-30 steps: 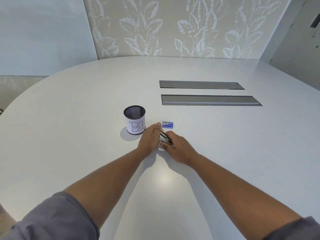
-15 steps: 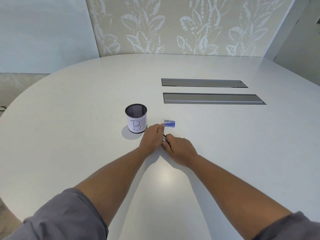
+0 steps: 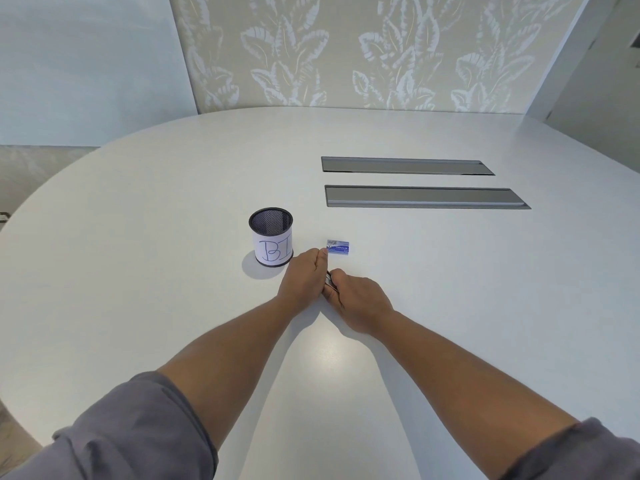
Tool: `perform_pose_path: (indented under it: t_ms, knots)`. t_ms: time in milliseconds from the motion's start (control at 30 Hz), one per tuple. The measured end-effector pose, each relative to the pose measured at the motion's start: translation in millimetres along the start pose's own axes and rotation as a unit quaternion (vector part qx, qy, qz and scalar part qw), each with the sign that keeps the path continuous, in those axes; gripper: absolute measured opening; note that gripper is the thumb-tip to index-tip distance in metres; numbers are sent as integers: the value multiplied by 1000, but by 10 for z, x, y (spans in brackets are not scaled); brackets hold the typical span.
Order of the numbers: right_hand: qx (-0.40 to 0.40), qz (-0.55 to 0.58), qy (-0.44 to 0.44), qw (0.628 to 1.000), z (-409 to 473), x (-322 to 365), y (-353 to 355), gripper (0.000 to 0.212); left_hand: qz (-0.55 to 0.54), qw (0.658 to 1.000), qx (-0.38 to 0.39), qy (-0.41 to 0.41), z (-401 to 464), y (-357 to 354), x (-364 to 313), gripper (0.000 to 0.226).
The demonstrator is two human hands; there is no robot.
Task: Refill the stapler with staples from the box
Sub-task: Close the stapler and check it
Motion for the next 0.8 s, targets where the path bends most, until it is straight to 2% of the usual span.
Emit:
perform_pose_path:
  t_ms: [400, 567, 800]
  knots:
    - [-12, -4, 5, 1000, 0, 1, -5, 40, -10, 1000, -7, 9, -27, 14, -26, 47]
    - [-12, 14, -5, 1000, -14, -3, -10, 40, -53, 998, 0, 26, -37, 35, -7, 52]
    - [-53, 38, -20, 998, -12, -69, 4, 42, -106, 993, 28, 43, -65, 58, 6, 49]
Point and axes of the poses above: each hand's wrist, its own z-axis towards the middle knuckle, its own y-axis out of the back of the hand, x = y × z, the point moved 6 cm from there along z, towards the middle knuckle, and after that the axes turned 13 degrees about -z, right-handed, at the moved point
